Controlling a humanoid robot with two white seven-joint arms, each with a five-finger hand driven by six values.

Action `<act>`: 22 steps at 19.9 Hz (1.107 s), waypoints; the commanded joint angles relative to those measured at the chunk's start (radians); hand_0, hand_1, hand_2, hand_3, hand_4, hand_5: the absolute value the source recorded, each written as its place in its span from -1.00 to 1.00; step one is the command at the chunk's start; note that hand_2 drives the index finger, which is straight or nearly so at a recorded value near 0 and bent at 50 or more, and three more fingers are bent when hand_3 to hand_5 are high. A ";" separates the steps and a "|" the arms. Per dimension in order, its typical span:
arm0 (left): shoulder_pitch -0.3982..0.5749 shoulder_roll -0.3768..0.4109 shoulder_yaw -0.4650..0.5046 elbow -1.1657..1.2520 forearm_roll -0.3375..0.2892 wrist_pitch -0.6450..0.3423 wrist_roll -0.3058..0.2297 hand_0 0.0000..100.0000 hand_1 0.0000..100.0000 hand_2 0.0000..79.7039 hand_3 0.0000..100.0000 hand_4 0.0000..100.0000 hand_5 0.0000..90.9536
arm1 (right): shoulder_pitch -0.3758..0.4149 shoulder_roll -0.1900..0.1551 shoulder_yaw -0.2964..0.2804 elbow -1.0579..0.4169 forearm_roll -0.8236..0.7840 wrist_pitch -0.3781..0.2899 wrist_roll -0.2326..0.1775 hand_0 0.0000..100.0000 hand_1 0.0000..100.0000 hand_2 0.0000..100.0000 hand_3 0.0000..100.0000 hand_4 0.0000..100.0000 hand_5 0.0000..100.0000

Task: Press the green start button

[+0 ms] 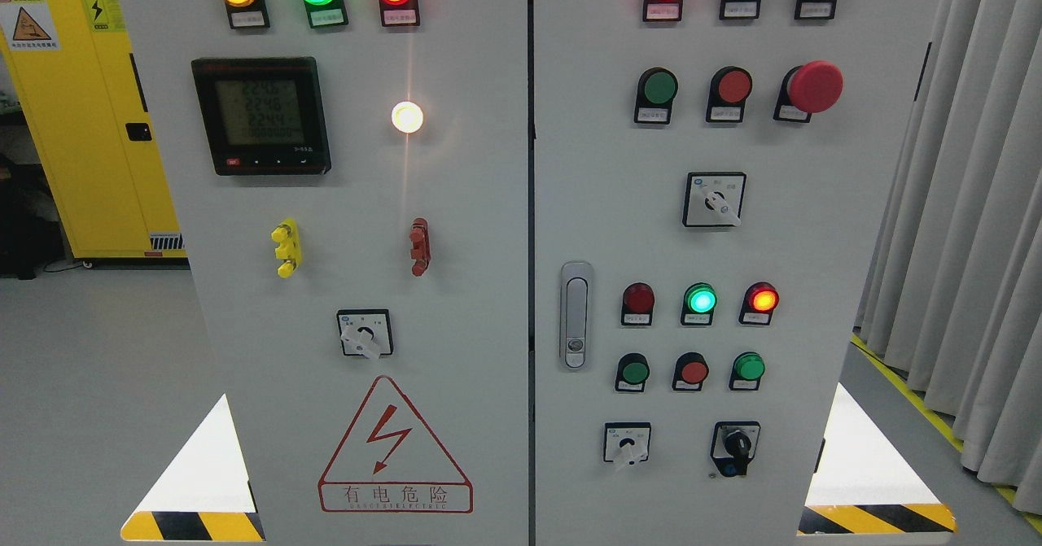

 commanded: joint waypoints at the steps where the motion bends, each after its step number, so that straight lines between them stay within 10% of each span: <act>1: 0.006 0.023 0.000 -0.025 0.000 0.001 0.001 -0.76 0.11 -1.00 -1.00 -1.00 -1.00 | 0.016 0.034 0.198 -0.221 0.014 -0.091 -0.113 -0.67 -0.41 -1.00 -1.00 -1.00 -1.00; 5: 0.006 0.017 0.000 -0.025 0.000 0.001 -0.001 -0.76 0.11 -1.00 -1.00 -1.00 -1.00 | 0.004 0.034 0.224 -0.236 0.118 -0.234 -0.156 -0.65 -0.30 -1.00 -1.00 -1.00 -1.00; 22: 0.008 -0.042 0.002 -0.025 0.000 0.001 0.001 -0.76 0.11 -1.00 -1.00 -1.00 -1.00 | 0.146 0.016 0.224 -0.892 0.462 -0.381 -0.218 -0.62 -0.14 -1.00 -0.90 -0.98 -1.00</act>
